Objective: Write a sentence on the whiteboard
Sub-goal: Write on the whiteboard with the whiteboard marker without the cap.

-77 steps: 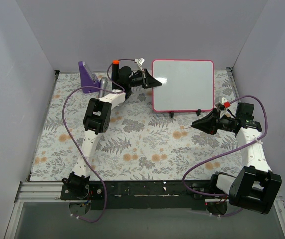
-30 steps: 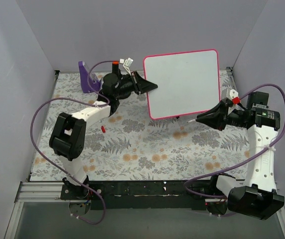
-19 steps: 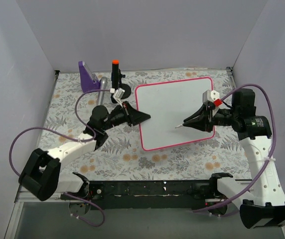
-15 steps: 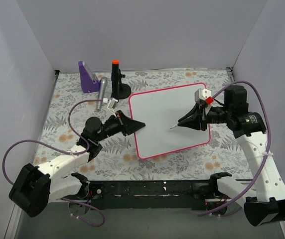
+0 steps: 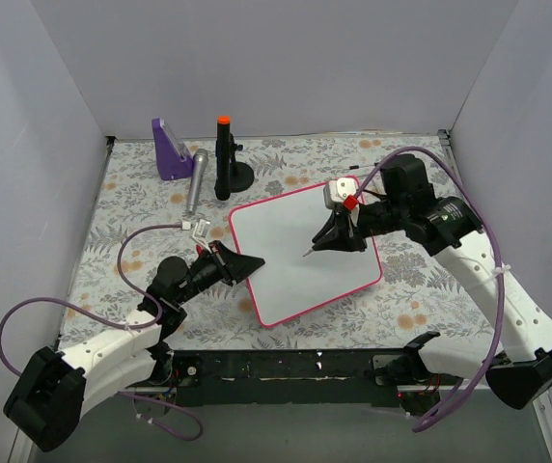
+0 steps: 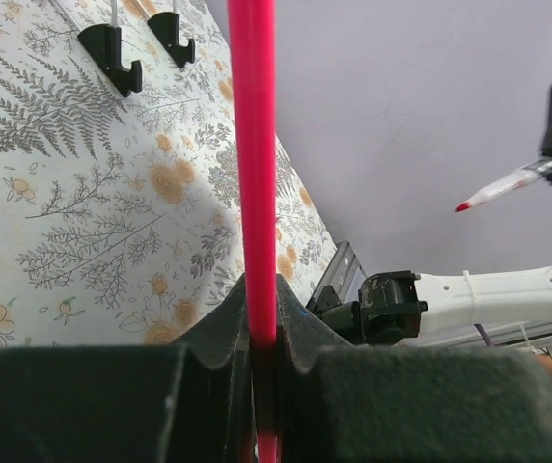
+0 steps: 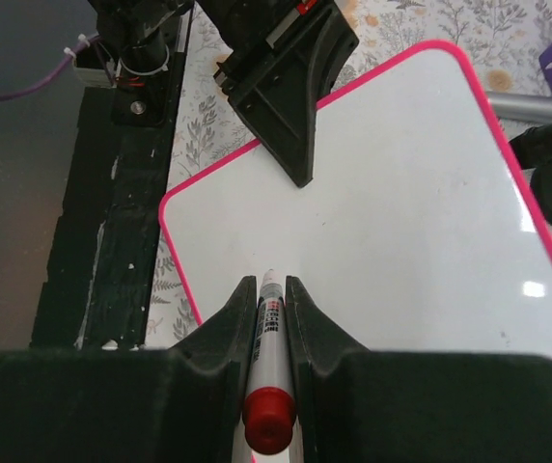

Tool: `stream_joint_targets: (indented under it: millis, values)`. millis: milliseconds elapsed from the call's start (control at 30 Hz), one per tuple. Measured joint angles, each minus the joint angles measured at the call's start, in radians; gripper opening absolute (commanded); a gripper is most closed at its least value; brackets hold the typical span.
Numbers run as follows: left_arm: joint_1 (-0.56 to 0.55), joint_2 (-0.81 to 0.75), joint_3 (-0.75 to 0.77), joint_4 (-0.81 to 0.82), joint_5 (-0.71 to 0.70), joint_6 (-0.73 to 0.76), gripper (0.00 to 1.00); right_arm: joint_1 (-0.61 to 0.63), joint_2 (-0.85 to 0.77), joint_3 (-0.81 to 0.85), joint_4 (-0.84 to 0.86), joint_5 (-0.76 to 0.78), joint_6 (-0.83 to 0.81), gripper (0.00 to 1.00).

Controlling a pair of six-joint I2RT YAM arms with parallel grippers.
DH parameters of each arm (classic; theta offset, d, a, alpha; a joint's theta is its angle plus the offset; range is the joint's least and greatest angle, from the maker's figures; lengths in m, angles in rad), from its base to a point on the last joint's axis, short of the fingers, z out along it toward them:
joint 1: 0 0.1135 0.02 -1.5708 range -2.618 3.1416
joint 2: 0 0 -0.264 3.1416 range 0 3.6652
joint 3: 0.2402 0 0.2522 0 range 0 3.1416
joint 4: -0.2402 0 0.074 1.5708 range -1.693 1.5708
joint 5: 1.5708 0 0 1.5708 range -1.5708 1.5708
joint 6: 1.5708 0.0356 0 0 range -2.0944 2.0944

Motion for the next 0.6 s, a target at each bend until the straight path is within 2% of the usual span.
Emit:
stream_joint_targets:
  millis: [200, 600]
  values:
    - [-0.005, -0.078, -0.029, -0.037, -0.034, 0.000, 0.00, 0.056, 0.047, 0.129, -0.015, 0.060, -0.064, 0.01]
    - [-0.006, -0.075, -0.048, -0.015, -0.044, -0.011, 0.00, 0.124, 0.096, 0.135, 0.008, 0.176, -0.066, 0.01]
